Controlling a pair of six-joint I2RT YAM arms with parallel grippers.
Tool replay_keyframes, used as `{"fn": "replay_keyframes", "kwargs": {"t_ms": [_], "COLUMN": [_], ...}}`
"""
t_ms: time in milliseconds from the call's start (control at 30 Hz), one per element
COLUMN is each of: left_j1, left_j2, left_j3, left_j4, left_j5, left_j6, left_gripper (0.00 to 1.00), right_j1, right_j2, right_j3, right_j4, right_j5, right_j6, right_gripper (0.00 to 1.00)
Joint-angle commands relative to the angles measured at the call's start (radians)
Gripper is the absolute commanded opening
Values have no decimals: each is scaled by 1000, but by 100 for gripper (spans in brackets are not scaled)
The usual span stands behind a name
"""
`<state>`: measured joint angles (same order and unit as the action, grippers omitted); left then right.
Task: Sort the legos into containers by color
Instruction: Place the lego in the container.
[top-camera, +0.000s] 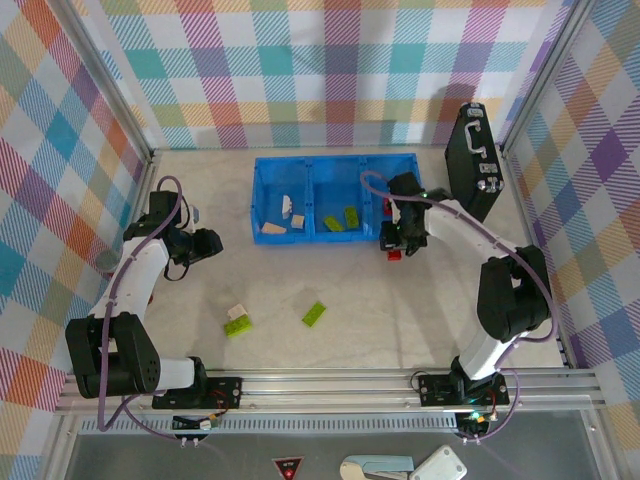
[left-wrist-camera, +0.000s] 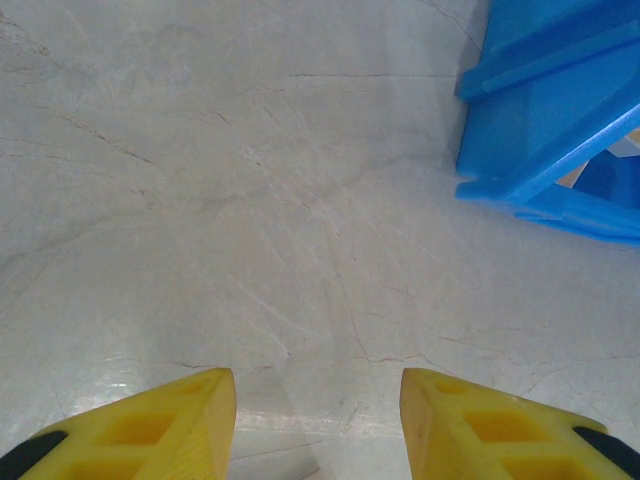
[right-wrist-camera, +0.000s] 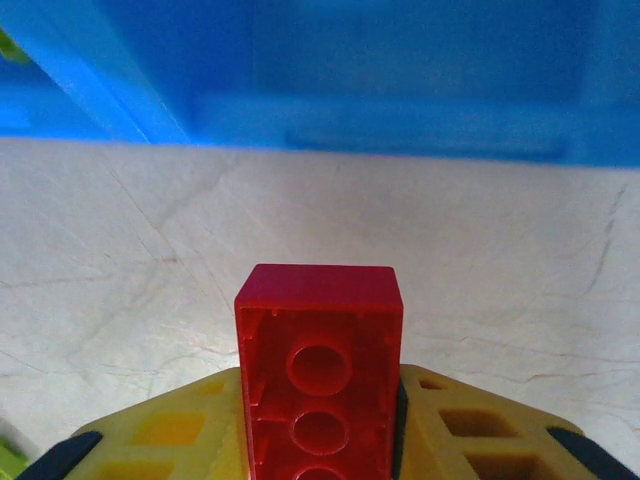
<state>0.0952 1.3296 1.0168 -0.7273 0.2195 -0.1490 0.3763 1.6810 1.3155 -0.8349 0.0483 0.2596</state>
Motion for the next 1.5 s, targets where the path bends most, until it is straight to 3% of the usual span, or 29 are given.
{"fn": "replay_keyframes", "kwargs": {"t_ms": [0,400,800,1467], "left_j1": [17,17,17,17], "left_j2": [6,12,16,16], "left_j3": [1,-1,-1,0], "left_j4": [-7,-7,-7,-9], "left_j5": [11,15,15,10], "left_j6": [-6,-6,-6,-4], "left_gripper": [47,47,47,47], "right_j1": [-36,-127,-132,-132], "right_j2": [34,232,449,573], "right_j3": [79,336,567,575], "right_j4": [-82,-136,-190,-130], "right_j5": [-27,-31,-57,-80], "right_j6": [-54,-112,-126,-97], "right_gripper": [37,37,37,38]}}
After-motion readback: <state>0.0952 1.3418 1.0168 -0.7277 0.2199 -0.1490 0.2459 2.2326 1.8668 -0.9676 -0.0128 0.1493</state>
